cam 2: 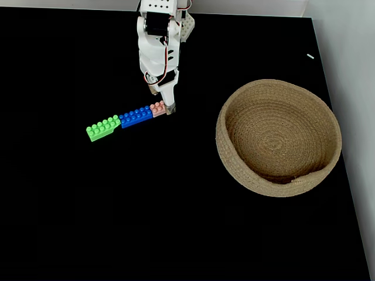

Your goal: Place the lego blocks in the tray

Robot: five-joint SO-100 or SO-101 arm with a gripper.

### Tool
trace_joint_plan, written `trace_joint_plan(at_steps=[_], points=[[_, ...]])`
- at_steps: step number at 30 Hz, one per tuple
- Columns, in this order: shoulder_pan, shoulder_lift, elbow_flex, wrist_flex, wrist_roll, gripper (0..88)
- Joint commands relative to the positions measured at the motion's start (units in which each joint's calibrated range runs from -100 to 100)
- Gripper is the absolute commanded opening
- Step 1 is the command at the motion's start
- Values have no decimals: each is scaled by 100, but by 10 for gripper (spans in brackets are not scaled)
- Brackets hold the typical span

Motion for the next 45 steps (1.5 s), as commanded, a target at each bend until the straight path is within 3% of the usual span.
trace_joint_plan(at_steps=[1,17,20,23,28,38,45], points=[[71,104,-452,-43,-24,253],[63,946,-580,-401,-147,187],[13,1041,-580,-526,-171,123],[-44,1127,-580,-576,-186,3],[-44,1067,-643,-401,-195,0],[-275,-343,-2221,1515,78,0],[-1133,-601,-3051,1249,425,0]])
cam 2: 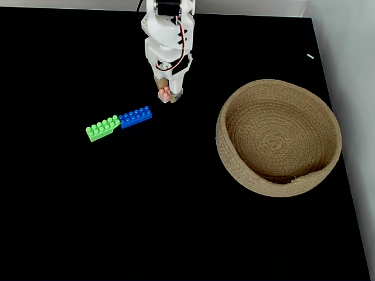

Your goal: Place the lego blocks in the tray

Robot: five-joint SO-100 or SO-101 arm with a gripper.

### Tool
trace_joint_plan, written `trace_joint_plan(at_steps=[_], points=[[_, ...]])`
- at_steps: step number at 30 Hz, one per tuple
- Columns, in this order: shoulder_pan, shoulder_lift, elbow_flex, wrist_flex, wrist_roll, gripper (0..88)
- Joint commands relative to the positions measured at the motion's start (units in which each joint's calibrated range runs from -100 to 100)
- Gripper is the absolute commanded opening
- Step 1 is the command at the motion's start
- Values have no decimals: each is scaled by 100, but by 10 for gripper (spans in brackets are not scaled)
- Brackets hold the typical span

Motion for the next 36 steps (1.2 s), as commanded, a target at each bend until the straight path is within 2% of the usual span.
trace_joint_plan(at_steps=[1,9,16,17,20,22,29,36], points=[[-589,-380,-684,-322,195,0],[-1891,-114,-675,-1630,679,0],[-2724,333,-857,-2430,889,0],[-2790,402,-875,-2530,933,16],[-2889,591,-875,-2788,1045,259],[-2889,651,-884,-2938,1045,315],[-2279,368,-729,-2830,879,331],[-440,-2,-520,-1655,278,325]])
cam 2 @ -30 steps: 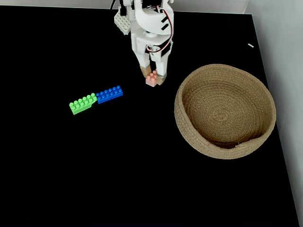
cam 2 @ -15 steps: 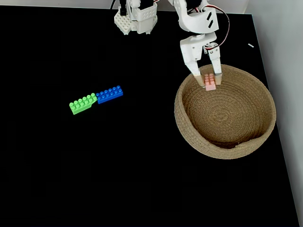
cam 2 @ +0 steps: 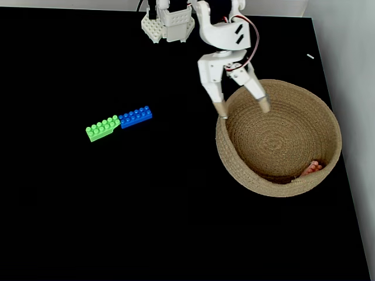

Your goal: Place the lego blocks in the tray

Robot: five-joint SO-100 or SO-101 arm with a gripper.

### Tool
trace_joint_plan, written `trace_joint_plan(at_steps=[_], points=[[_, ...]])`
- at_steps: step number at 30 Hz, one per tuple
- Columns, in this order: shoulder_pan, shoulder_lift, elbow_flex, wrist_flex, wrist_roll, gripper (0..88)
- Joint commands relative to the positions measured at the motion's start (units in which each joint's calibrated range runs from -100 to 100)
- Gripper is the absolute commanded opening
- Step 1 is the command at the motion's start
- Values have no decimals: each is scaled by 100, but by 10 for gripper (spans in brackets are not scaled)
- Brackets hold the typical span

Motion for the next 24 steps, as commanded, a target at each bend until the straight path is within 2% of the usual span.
trace_joint_plan(at_steps=[1,5,9,14,24], points=[[1306,-460,5,654,-254,324],[2370,-73,361,687,-278,320],[2922,452,424,637,-225,312],[3120,779,333,887,-278,310],[2939,744,279,1603,-474,308]])
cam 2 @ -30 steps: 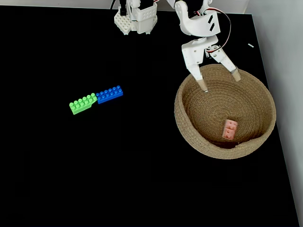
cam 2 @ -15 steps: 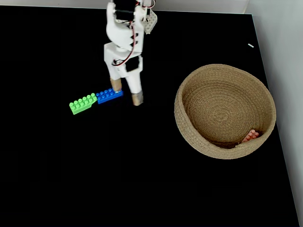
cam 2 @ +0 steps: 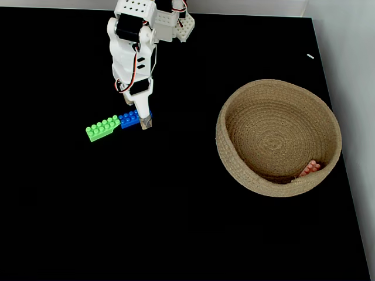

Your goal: Place the lego blocks in the tray

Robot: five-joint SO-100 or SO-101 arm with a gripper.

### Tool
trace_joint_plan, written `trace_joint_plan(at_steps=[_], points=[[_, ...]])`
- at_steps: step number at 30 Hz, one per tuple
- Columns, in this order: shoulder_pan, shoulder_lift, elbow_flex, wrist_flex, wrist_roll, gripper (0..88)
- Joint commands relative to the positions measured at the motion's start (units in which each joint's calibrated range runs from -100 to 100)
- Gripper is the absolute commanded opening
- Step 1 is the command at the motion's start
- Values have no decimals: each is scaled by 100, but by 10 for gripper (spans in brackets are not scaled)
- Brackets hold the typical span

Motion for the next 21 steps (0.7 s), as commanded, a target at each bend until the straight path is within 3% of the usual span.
trace_joint_plan(at_steps=[1,21], points=[[-75,-129,-207,175,-68,307],[280,310,514,-292,166,306]])
